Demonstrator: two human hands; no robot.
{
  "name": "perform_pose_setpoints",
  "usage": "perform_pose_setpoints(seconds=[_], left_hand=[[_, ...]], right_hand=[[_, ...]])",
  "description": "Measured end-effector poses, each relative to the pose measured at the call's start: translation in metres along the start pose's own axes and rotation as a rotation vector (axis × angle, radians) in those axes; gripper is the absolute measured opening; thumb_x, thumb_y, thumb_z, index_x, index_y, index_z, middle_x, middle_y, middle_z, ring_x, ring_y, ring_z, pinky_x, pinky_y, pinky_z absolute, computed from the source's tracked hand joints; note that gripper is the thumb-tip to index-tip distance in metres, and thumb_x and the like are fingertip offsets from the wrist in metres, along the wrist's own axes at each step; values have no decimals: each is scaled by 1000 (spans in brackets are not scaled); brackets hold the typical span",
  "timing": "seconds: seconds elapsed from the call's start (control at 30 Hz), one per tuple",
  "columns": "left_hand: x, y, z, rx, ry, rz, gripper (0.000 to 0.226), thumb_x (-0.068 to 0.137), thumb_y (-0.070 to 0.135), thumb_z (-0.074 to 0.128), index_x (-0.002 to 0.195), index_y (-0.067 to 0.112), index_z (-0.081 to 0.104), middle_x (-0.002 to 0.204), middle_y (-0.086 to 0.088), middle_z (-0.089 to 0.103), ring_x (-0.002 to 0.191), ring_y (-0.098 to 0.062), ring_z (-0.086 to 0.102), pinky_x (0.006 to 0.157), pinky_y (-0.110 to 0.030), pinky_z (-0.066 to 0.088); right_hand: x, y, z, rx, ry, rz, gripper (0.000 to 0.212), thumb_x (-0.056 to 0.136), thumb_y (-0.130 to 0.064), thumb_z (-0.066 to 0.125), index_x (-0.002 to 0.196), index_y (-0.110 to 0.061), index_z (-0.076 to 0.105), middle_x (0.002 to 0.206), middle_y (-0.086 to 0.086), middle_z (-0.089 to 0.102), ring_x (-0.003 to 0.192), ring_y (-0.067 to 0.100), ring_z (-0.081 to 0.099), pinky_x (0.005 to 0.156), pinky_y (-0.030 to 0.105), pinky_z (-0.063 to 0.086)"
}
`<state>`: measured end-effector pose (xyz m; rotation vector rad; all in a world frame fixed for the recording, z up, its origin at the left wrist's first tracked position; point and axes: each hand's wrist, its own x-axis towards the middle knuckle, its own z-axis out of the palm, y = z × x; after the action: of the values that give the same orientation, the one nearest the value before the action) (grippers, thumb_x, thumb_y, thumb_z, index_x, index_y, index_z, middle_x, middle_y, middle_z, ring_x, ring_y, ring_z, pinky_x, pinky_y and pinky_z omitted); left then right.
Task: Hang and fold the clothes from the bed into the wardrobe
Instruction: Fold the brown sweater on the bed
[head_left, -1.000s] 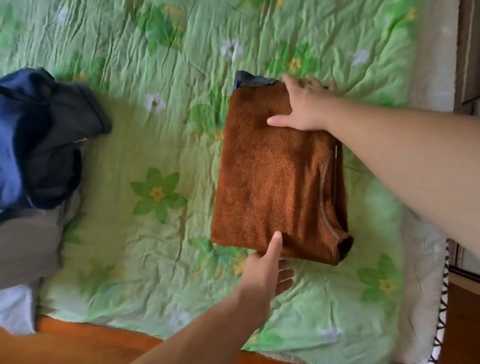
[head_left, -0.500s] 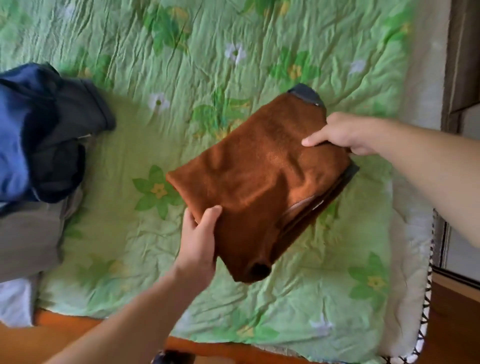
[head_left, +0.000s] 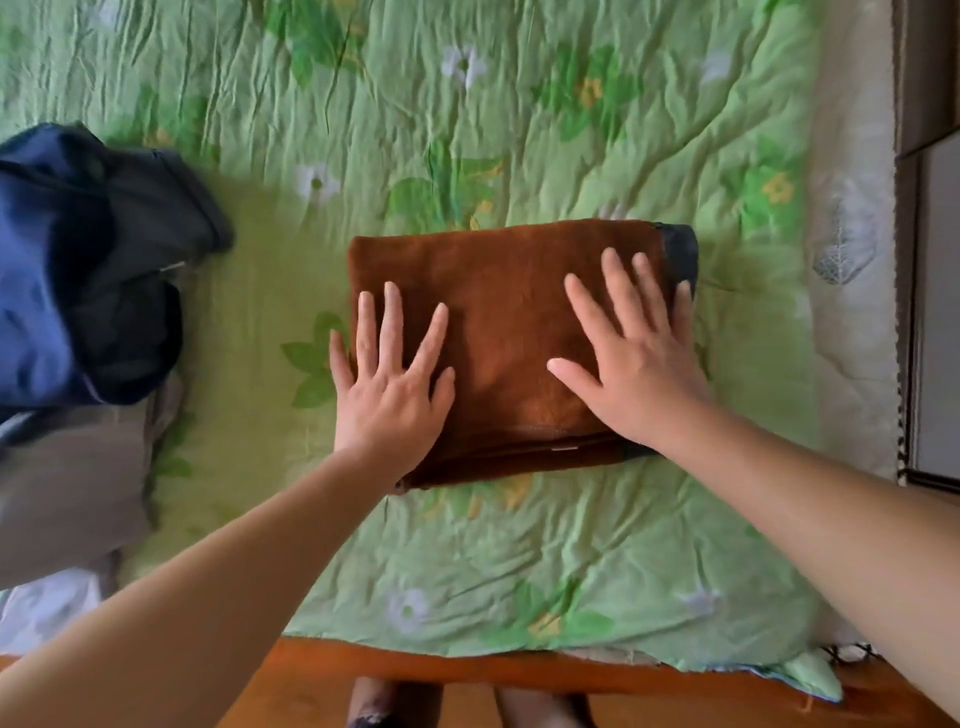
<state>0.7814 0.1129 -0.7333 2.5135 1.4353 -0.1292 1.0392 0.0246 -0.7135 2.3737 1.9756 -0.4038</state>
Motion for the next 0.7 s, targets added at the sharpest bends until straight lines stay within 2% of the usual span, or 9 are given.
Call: perform_pose_setpoints(seconds=[0.1,0.23,0.37,0.43,0.57,0.63,0.7], left_hand=[[2,-4,20,33,-23,-4,68,99,55,27,159,42,-1,168,-9,-14,154,-31,-16,116,-67,21],[16,-10,26,51,-76,-6,67,98,58,24,157,43,-4,168,-9,-14,153,-31,-17,114,-65,24],[21,-8,8,4,-11,55,66,97,58,30,158,42,9,168,-9,-8,154,-33,-13,119,-66,12],[36,-11,2,2,37,108,67,98,59,31,158,42,8,169,-9,-8,154,-33,-10,119,-65,9],[60,-20,7,-89,-104,83,66,96,66,25,156,49,3,168,2,-13,154,-21,-17,118,-65,16],[60,-24,10,-177,-73,77,67,95,67,30,156,49,8,168,4,-12,154,-18,-16,121,-56,14],[50,-28,8,-341,-13,13,69,95,64,43,156,46,17,168,4,-9,154,-17,-11,120,-39,9]], right_hand=[[21,-11,26,-161,-121,-114,87,90,-83,16,161,-35,-4,168,8,-17,154,35,-14,117,72,3],[38,-8,45,-179,-190,-66,90,84,-90,6,154,-41,-23,163,3,-34,150,30,-28,114,74,-5],[46,-14,28,-135,-96,-70,89,83,-92,6,156,-45,-17,166,4,-26,152,32,-24,115,73,-5],[61,-16,21,-133,-65,-41,84,86,-89,4,156,-46,-14,167,3,-22,153,32,-22,114,73,-7],[85,-12,24,-163,-136,24,77,86,-86,-5,153,-50,-15,167,-3,-20,152,30,-24,112,76,-6],[85,-10,27,-129,-98,110,77,87,-86,-3,154,-49,-12,169,0,-15,153,32,-19,113,75,-8],[78,-8,28,-48,-40,341,81,86,-88,2,155,-48,-7,169,6,-8,155,34,-11,113,73,-6]])
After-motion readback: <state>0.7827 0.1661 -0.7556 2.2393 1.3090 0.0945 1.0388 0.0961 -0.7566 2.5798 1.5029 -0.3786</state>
